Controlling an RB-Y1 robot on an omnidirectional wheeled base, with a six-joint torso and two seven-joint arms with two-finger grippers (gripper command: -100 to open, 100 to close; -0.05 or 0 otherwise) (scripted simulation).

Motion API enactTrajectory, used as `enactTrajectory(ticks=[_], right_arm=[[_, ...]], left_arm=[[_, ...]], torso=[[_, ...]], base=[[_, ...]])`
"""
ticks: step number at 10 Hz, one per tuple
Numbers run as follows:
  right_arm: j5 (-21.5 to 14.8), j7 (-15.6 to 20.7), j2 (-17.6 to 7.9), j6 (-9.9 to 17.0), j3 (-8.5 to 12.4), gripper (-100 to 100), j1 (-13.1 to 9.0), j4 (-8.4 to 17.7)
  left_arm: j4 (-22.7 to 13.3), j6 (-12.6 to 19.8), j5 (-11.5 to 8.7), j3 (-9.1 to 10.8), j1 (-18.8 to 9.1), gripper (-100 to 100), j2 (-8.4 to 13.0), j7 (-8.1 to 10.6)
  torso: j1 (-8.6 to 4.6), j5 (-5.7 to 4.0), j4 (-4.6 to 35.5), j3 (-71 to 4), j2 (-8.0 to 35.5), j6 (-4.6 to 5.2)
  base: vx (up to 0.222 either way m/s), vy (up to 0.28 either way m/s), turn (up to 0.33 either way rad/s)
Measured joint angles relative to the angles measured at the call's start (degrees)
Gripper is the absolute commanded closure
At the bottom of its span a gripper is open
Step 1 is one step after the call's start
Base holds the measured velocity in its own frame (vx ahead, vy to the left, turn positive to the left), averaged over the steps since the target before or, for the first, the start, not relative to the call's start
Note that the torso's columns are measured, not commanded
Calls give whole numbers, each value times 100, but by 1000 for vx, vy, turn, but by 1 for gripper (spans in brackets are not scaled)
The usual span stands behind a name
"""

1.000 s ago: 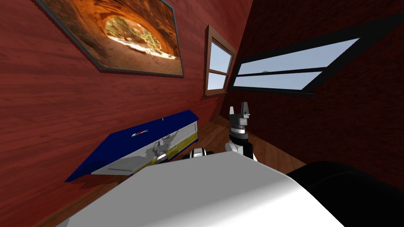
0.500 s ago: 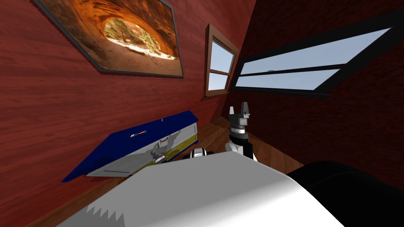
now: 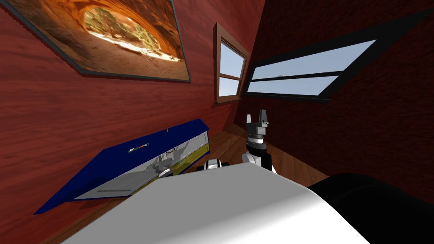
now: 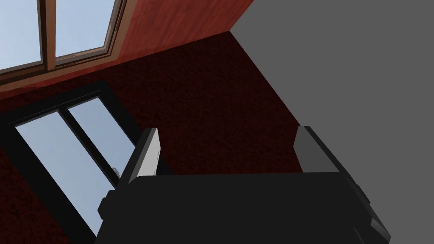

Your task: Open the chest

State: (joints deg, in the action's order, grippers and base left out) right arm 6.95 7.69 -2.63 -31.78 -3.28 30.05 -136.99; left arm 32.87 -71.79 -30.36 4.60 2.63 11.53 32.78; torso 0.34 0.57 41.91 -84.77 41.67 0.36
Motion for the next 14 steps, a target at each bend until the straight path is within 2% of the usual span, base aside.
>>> enactTrajectory(ticks=[2,3,5,7,8,11,13,14], right_arm=[[0,0,0,0,0,0,0,0],[0,0,0,0,0,0,0,0],[0,0,0,0,1,0,1,0],[0,0,-1,0,1,0,1,0],[0,0,0,0,0,0,-1,0],[0,0,-1,0,1,0,1,0],[0,0,0,0,0,0,0,0],[0,0,-1,0,1,0,1,0]], left_arm=[[-357,-166,-32,66,-137,-100,82,117],[15,-4,-82,150,102,-100,131,79],[-251,-64,-107,199,-42,-100,216,178],[-397,-83,-153,281,-59,-100,308,254],[-135,48,-217,391,143,-100,380,244],[-507,-42,-266,481,-50,-100,523,406],[-933,-123,-328,593,-168,-100,683,568],[-953,-152,-343,620,-170,100,719,593]], torso=[[11,12,-10,-9,-13,3],[-4,3,1,-4,-4,12],[7,5,-1,-5,-8,5],[17,10,0,-6,-12,10],[6,-2,11,-3,-8,22],[22,2,8,-18,-34,29],[29,-9,18,-15,-33,34],[30,-3,14,-10,-19,17]], base=[[-11,-39,-192],[-25,-42,-42],[-12,-28,-52],[-25,-52,-202],[-44,-72,-99],[-3,-20,-52],[-24,-49,-88],[4,-8,-81]])
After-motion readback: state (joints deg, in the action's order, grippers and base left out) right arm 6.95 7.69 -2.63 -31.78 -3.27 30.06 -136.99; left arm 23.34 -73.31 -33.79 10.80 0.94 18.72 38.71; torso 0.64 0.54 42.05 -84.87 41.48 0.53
